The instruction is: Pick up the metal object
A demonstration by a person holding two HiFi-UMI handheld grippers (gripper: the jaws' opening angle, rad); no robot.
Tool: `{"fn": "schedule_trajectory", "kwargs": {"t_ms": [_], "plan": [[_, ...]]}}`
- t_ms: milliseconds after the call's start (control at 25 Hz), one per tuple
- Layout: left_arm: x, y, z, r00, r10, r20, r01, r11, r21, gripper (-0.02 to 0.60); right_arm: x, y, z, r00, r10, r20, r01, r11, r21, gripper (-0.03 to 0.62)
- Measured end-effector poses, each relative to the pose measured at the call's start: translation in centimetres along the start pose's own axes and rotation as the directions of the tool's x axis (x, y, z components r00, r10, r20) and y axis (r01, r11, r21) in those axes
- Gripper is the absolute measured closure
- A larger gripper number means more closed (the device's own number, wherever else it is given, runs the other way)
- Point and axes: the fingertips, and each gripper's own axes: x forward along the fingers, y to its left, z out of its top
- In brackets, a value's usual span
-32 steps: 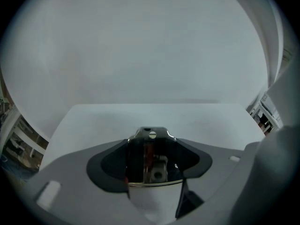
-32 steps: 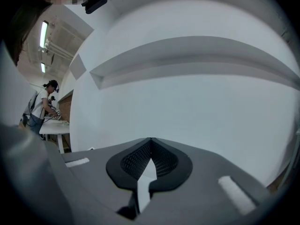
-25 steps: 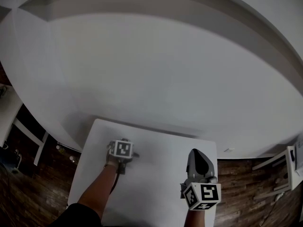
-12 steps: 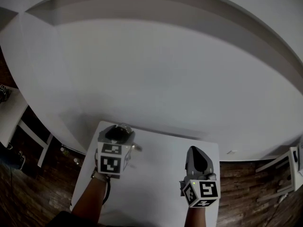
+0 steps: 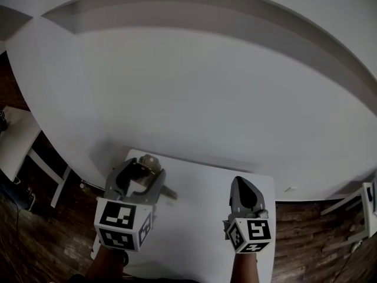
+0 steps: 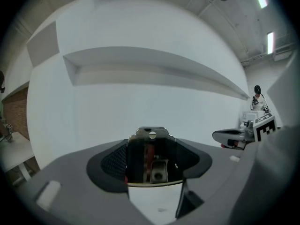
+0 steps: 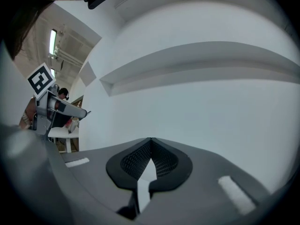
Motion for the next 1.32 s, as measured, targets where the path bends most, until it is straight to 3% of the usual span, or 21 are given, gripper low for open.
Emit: {"fn": "schedule_trajectory", "kwargs": {"t_ms": [280,480,1320], "plan": [[-3.0,-1.4,1.3,0.999,-0.029,0.041,0.028,0.999,0.018,0.290,-0.1,1.0,-0.3,0.999,-0.005,-0.040,0.003,0.999,-0.043,0.585],[-3.6,-1.1,1.8,0.998,-0.015,0.054,0.014,1.000,0.022,0.290,-0.2,1.4,0.6,1.000,-0.020,-0.014,0.019,0.997,-0.080,0.585],[-4.2,-0.7,1.7,0.998,-0.005,0.055,0.004,1.000,0.031,0.288,-0.8,1.4,0.7,1.000,-0.024,-0.019,0.023,0.997,-0.074,0.585]]}}
